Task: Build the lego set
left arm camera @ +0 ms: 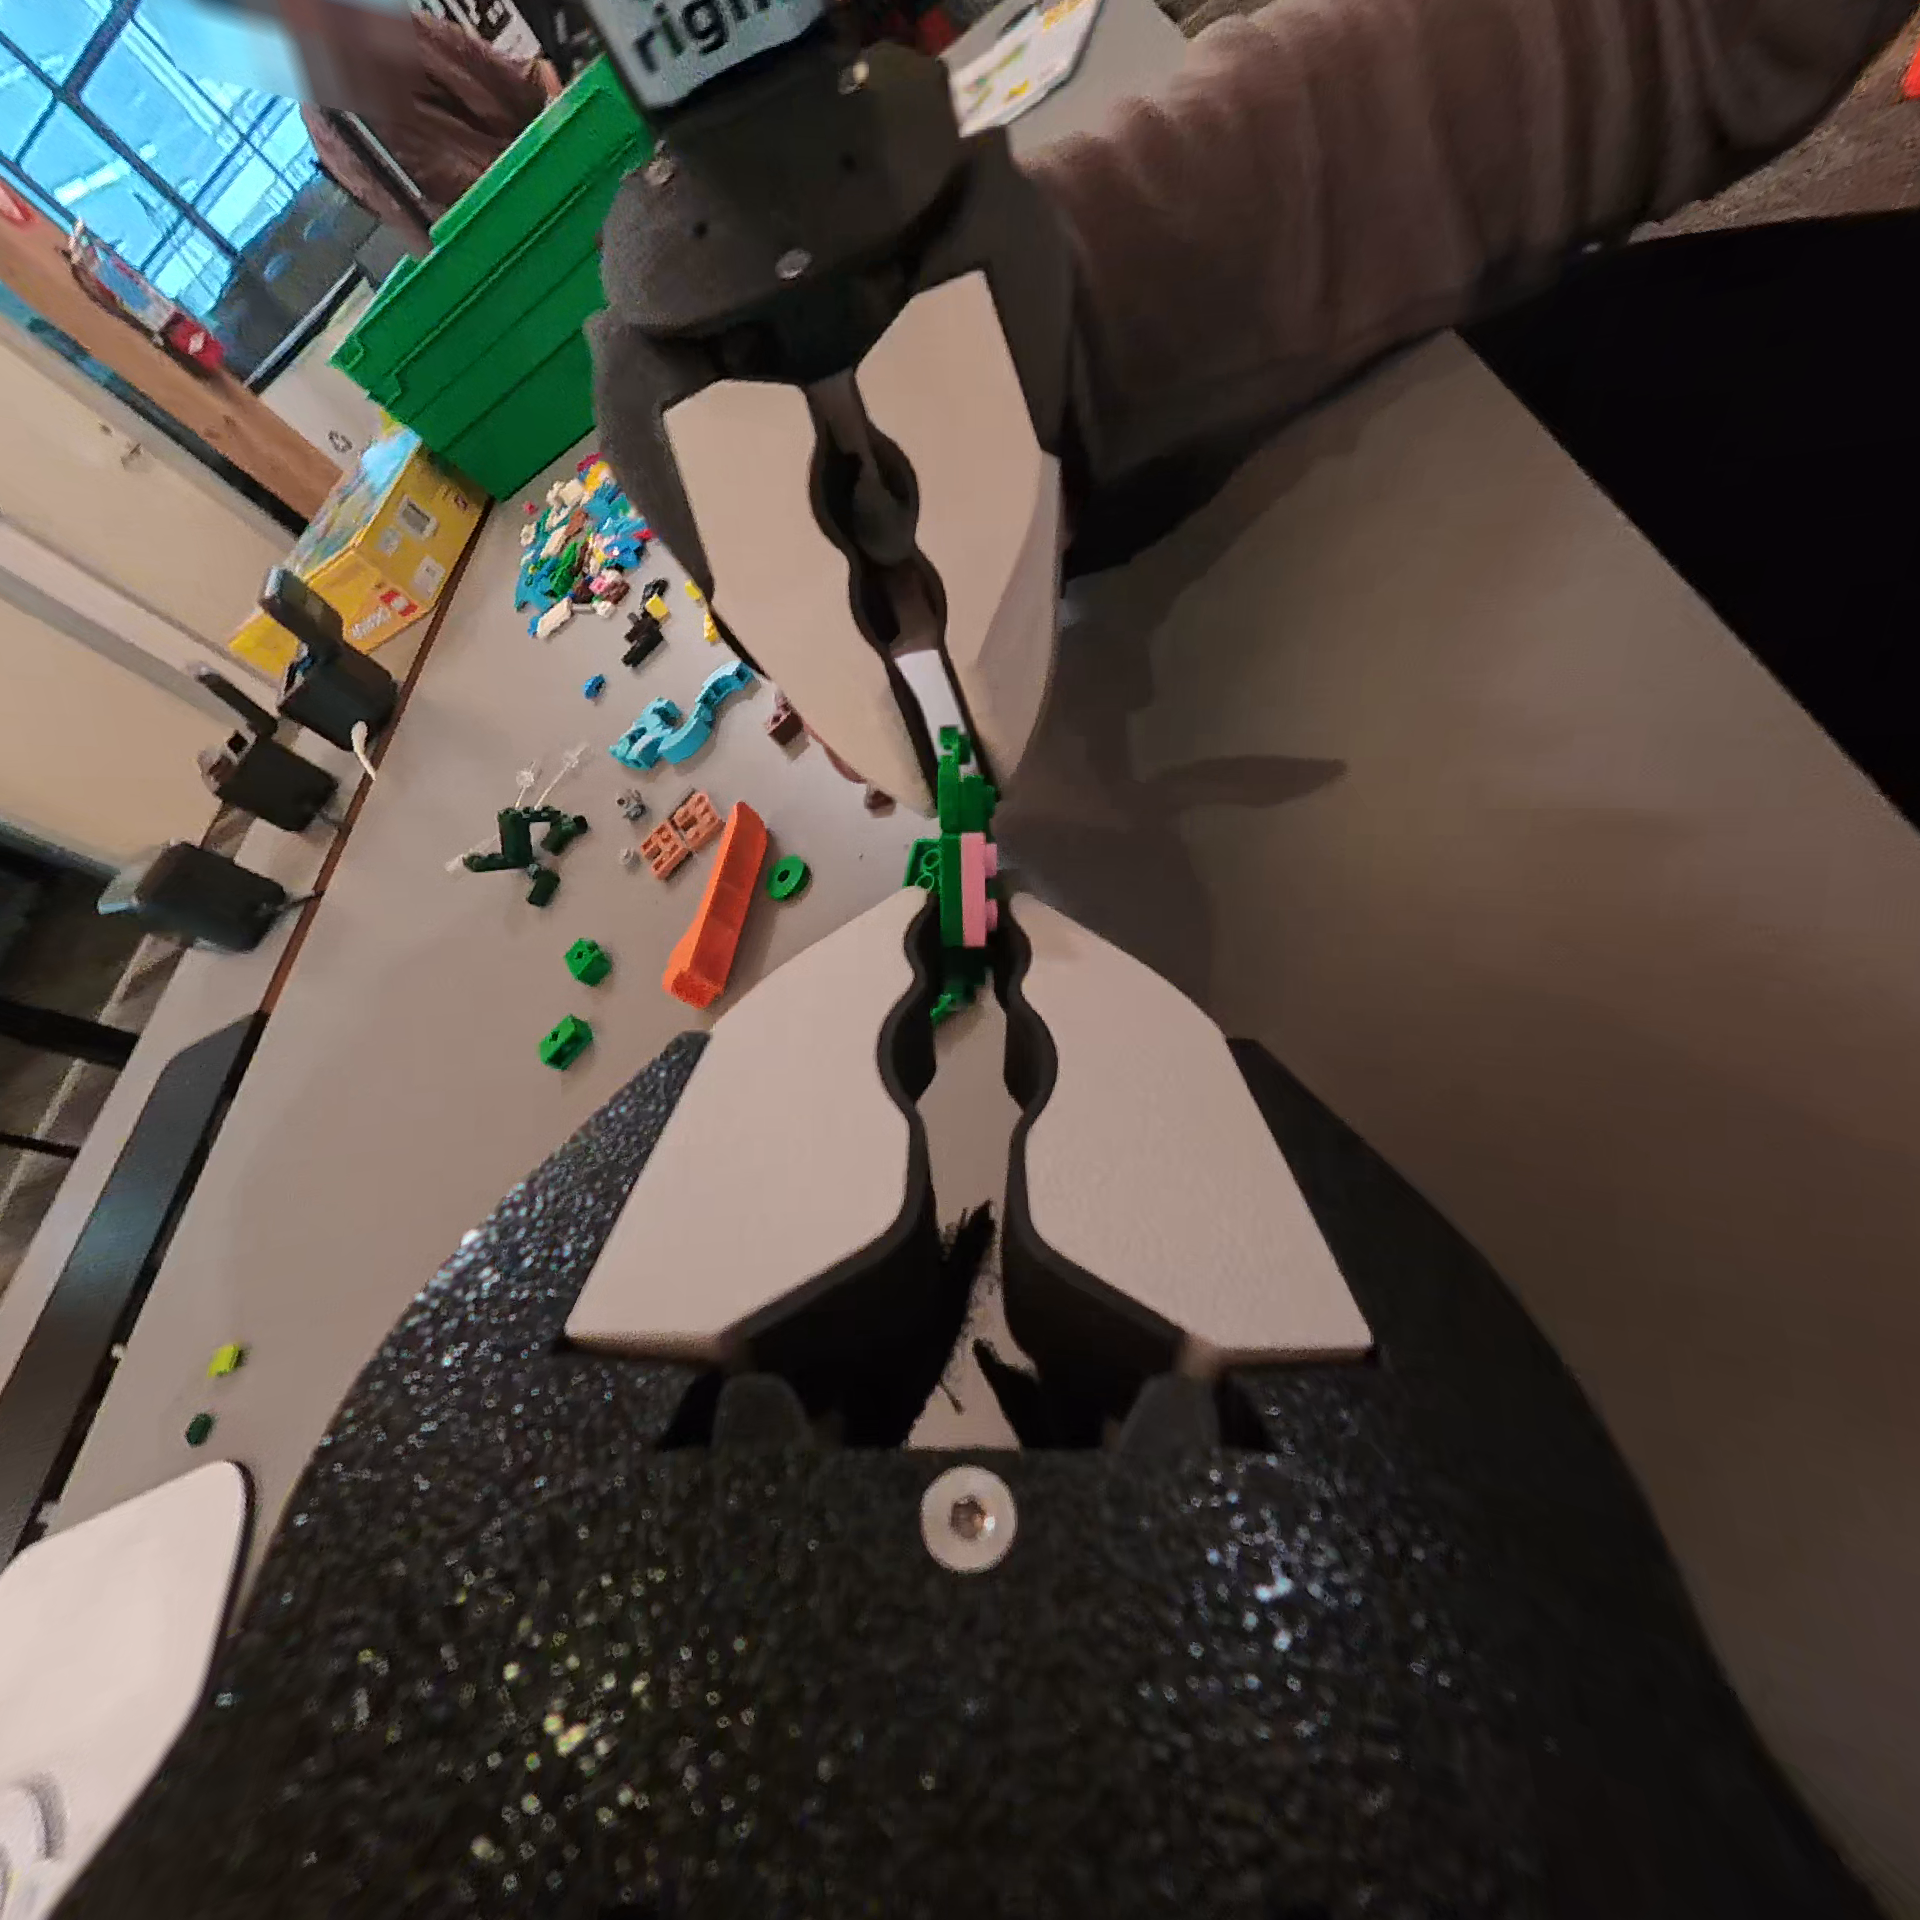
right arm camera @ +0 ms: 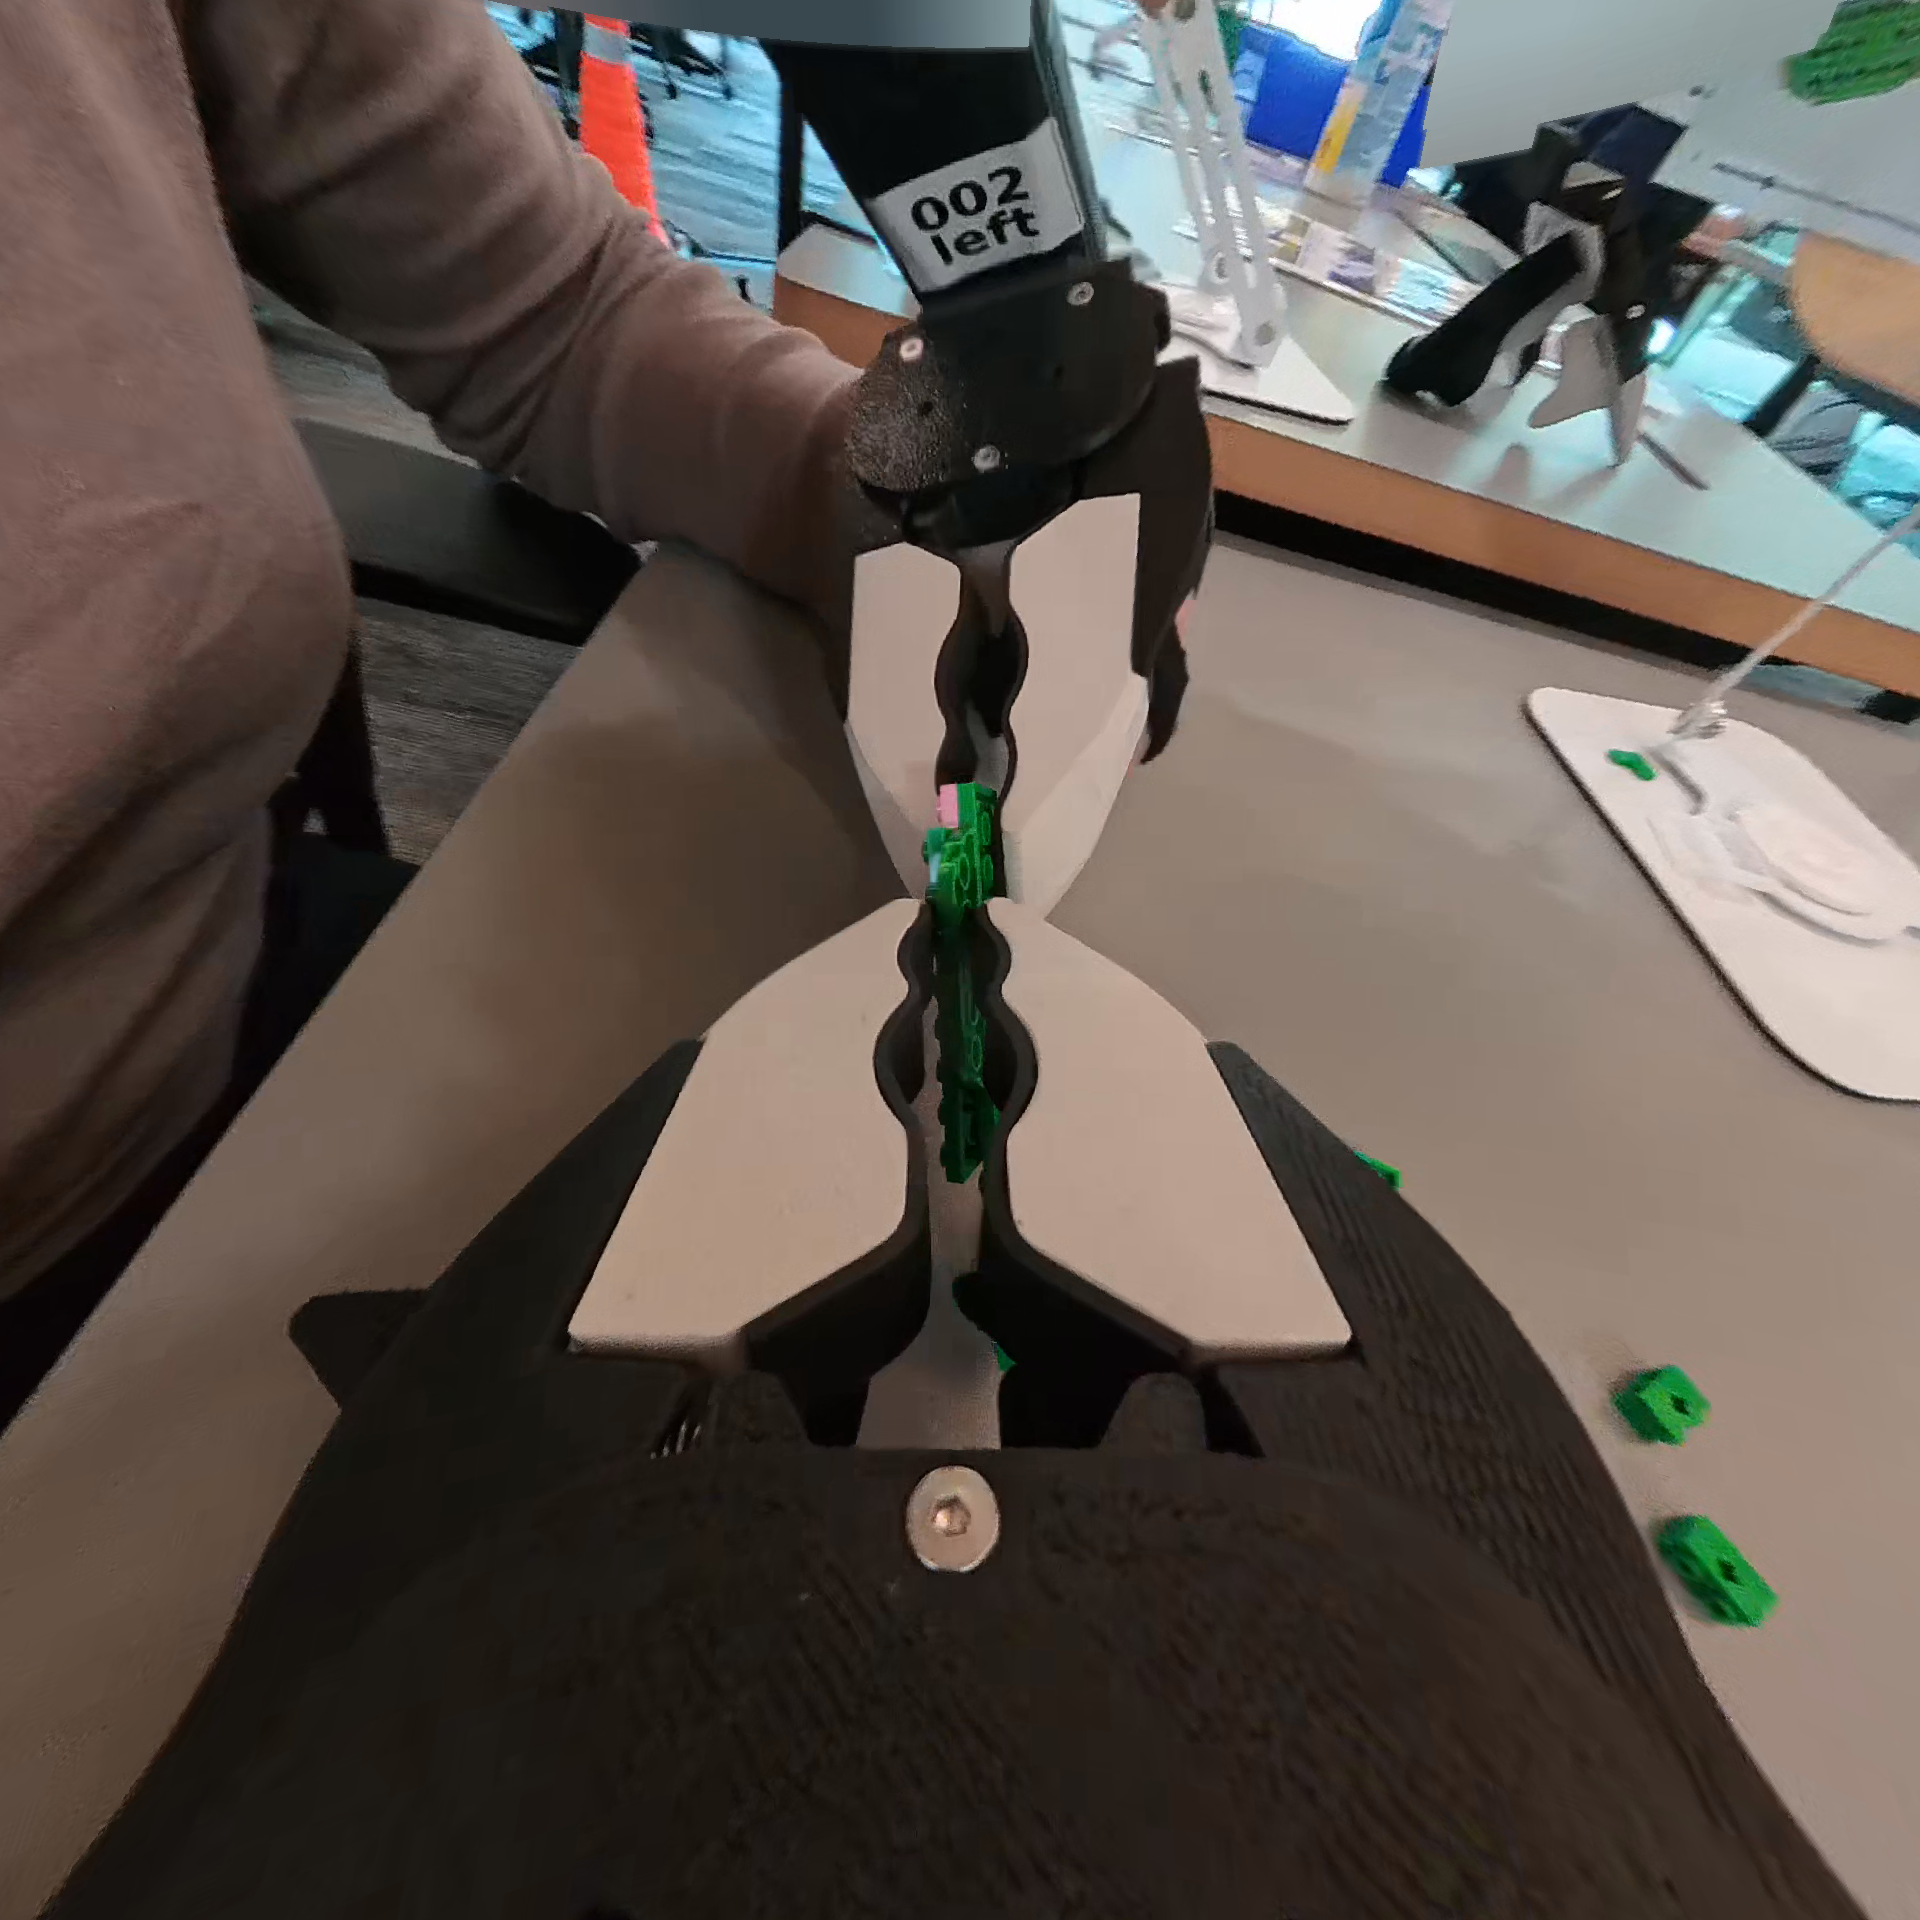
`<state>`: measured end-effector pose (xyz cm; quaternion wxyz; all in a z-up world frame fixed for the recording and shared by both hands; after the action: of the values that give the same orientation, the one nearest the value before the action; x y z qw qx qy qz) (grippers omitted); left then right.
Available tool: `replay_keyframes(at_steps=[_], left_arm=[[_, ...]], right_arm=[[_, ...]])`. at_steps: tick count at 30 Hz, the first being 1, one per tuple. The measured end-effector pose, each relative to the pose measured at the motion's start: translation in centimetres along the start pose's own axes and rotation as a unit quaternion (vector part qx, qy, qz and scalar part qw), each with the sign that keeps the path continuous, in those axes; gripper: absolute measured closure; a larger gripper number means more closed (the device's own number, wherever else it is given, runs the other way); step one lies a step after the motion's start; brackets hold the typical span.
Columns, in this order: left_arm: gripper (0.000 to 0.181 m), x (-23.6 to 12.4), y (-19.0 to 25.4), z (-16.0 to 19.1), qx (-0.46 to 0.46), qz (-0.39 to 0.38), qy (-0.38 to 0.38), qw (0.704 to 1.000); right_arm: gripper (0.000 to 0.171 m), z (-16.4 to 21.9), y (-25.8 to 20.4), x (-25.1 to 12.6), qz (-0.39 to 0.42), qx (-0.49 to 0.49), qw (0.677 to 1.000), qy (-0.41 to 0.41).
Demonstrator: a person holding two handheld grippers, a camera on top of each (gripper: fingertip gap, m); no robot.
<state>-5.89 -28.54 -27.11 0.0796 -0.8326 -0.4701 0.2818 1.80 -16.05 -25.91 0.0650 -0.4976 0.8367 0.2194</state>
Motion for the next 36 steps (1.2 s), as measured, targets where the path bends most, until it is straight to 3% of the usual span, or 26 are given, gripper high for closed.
replay_keyframes(at_steps=[15, 17, 21, 23, 26, 30, 36], left_arm=[[0.172, 0.0, 1.7, -1.3, 0.154, -0.032, 0.017, 0.987], [0.172, -0.1, 1.4, -1.2, 0.153, -0.054, 0.009, 0.987], [0.173, -0.4, -0.1, -0.6, 0.113, -0.11, -0.03, 0.987], [0.173, -0.2, -0.4, -0.5, 0.098, -0.125, -0.052, 0.986], [0.173, 0.2, -0.6, -0.2, 0.08, -0.133, -0.069, 0.985], [0.172, 0.4, -0.7, 0.4, 0.079, -0.143, -0.074, 0.984], [0.142, 0.8, -1.2, 0.7, 0.058, -0.175, -0.067, 0.981]], right_arm=[[0.166, 0.2, 0.6, -0.5, -0.141, 0.126, 0.979, 0.074], [0.166, 0.2, 0.9, -0.5, -0.118, 0.111, 0.984, 0.074], [0.164, 0.0, 1.1, -0.3, 0.018, -0.005, 0.999, 0.029], [0.149, -0.3, 1.0, -0.1, 0.084, -0.083, 0.993, -0.023], [0.135, -0.2, 0.3, 1.1, 0.11, -0.145, 0.978, -0.102], [0.158, -0.1, 0.0, 2.5, 0.177, -0.241, 0.936, -0.185], [0.165, -0.1, -0.4, 1.7, 0.154, -0.231, 0.948, -0.153]])
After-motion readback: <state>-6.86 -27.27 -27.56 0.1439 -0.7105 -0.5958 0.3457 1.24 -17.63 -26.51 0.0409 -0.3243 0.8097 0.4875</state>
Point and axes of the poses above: each gripper's, where its closed fingertips meet, x out along the fingers, z out of its underside, y = z × x across the jaws, the point moved 8 cm from there along -x, back along the fingers, and after that the axes turned 6 degrees about -x, right-handed, at the moved point
